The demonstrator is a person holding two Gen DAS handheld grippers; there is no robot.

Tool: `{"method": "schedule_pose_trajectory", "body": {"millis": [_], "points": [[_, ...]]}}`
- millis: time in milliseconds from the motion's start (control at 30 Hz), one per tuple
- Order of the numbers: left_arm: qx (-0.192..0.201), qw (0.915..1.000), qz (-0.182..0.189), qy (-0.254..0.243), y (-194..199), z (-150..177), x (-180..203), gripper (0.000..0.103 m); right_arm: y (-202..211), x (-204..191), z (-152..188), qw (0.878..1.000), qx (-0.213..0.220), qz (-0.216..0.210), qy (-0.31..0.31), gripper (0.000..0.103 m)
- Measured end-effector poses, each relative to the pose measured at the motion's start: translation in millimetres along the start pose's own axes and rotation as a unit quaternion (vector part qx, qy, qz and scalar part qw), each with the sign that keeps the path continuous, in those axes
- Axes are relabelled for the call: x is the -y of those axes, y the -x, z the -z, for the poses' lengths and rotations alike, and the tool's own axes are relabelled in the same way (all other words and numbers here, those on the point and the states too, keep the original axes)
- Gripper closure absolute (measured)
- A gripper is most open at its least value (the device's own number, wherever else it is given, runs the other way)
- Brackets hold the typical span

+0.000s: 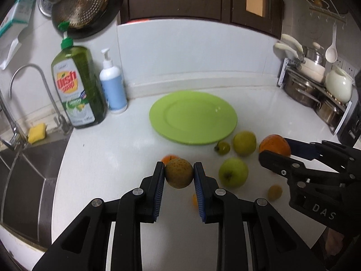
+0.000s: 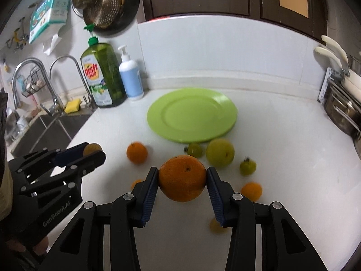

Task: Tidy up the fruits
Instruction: 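Carry the brown fruit in the left gripper and the orange in the right gripper over the green plate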

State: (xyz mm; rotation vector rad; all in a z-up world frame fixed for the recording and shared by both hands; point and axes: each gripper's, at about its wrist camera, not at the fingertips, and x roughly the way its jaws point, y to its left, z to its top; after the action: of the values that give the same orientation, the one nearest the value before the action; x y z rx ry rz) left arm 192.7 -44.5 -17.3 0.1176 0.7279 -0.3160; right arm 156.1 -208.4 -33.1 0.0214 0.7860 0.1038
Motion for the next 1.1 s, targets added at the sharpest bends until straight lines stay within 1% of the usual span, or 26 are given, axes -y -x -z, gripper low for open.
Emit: {"method": "schedule_pose_trajectory", "body": {"millis": [267, 433, 700, 900, 1100], "points": [[0.018, 0.9998, 0.006, -0.004, -20.0, -39.5, 2.2, 0.077, -20.7, 18.8, -43.4, 1.000, 0.008, -0.016, 0.004, 0.059], [0.007, 0.9999, 0.013, -0.004, -46.6, -61.5, 1.1, 0.077, -46.4, 26.6, -62.4, 1.000, -0.010, -0.018, 0.014, 0.059], [-0.032, 0.9991, 0.026, -0.009, -101.3, -83.7, 2.2, 0.077, -98.7, 45.8, -80.9, 0.998, -0.055, -0.027, 0.006, 0.059], [-0.074, 0.9966, 0.033, -0.019, -144.1, -89.8, 1.0, 0.077, -136.2, 54.4, -93.0, 0.996, -0.089, -0.029, 0.015, 0.059], [-0.105, 0.9934, 0.038, -0.023, -171.8, -90.1, 1.0, 0.077, -165.6, 55.0, -99.0, 0.992, -0.119, -0.024, 0.036, 0.059]]}}
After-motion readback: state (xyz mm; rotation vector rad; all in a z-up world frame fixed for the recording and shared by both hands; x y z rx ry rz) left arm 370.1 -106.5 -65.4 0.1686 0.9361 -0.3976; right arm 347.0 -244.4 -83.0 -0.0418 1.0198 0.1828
